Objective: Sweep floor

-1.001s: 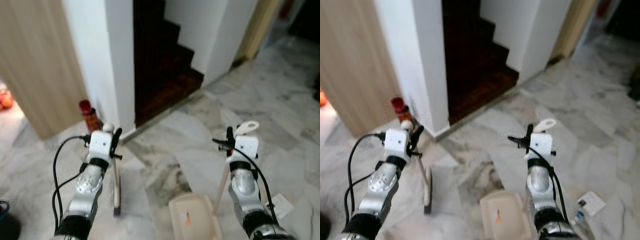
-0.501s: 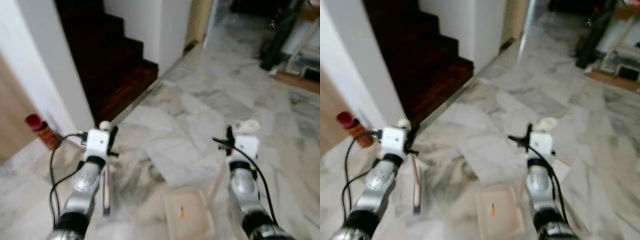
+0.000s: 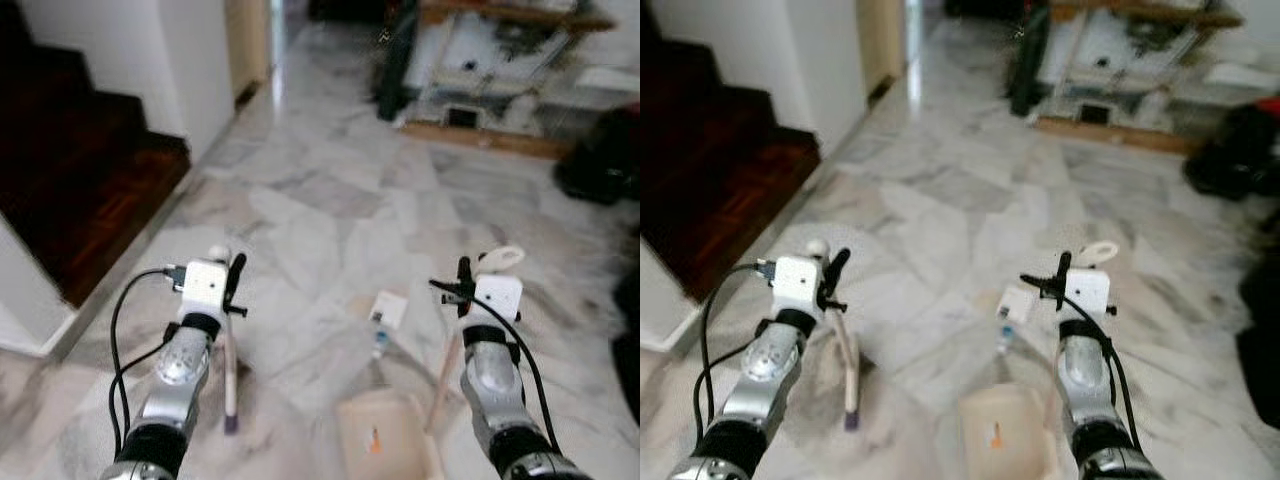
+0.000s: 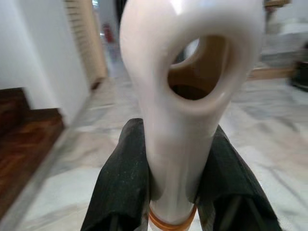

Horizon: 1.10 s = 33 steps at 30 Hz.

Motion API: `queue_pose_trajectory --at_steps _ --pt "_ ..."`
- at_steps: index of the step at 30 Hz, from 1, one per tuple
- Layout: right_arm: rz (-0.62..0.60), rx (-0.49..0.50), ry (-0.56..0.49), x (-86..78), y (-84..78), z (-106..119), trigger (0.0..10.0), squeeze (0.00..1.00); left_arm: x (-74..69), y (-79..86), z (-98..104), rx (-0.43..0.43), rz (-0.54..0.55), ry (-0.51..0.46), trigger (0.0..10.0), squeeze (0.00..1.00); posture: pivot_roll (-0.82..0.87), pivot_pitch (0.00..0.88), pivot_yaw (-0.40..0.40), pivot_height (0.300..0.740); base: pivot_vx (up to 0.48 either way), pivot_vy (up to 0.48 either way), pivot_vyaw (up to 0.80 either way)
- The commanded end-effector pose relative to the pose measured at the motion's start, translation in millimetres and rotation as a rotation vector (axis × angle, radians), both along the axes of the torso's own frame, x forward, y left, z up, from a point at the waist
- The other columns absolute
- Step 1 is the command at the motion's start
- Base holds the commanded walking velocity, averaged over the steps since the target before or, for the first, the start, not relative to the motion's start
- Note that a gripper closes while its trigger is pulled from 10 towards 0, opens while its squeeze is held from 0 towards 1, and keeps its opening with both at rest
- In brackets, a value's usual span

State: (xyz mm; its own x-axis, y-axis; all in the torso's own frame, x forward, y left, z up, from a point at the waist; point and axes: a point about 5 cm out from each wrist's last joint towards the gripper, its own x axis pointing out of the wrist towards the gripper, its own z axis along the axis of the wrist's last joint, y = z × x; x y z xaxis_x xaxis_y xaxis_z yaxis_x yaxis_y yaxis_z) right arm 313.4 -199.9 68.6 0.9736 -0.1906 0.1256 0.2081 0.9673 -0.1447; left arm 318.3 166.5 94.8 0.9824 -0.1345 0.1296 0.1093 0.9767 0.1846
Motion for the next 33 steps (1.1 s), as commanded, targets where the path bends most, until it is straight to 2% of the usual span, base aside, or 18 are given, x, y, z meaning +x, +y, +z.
queue_pose_trajectory --at_steps 1,8,24,30,33 --pt "0.001 0.000 -0.041 4.1 0.2 8.9 10.0 0.00 3.7 1.5 11.5 0.008 -0.006 -0.057 10.0 0.00 0.00 0.000 -0.024 0.740 0.000 0.000 -0.80" --pt "0.004 0.001 -0.039 3.1 0.8 7.5 10.0 0.00 4.3 1.1 10.8 -0.007 -0.006 -0.054 10.0 0.00 0.00 0.000 -0.023 0.740 0.000 0.000 -0.80" --pt "0.011 0.003 -0.049 3.7 3.5 8.9 10.0 0.00 3.3 -1.9 10.0 -0.056 -0.023 -0.047 10.0 0.00 0.00 0.000 -0.022 0.740 0.000 0.000 0.00" --pt "0.003 0.004 -0.057 2.8 1.3 9.7 10.0 0.00 4.3 -0.8 11.5 -0.053 -0.022 -0.050 10.0 0.00 0.00 0.000 -0.019 0.740 0.000 0.000 -0.74" --pt "0.005 0.002 -0.064 2.2 1.5 10.0 10.0 0.00 4.3 -0.8 11.8 -0.056 -0.021 -0.050 10.0 0.00 -0.01 0.000 -0.016 0.740 0.000 0.000 0.00"
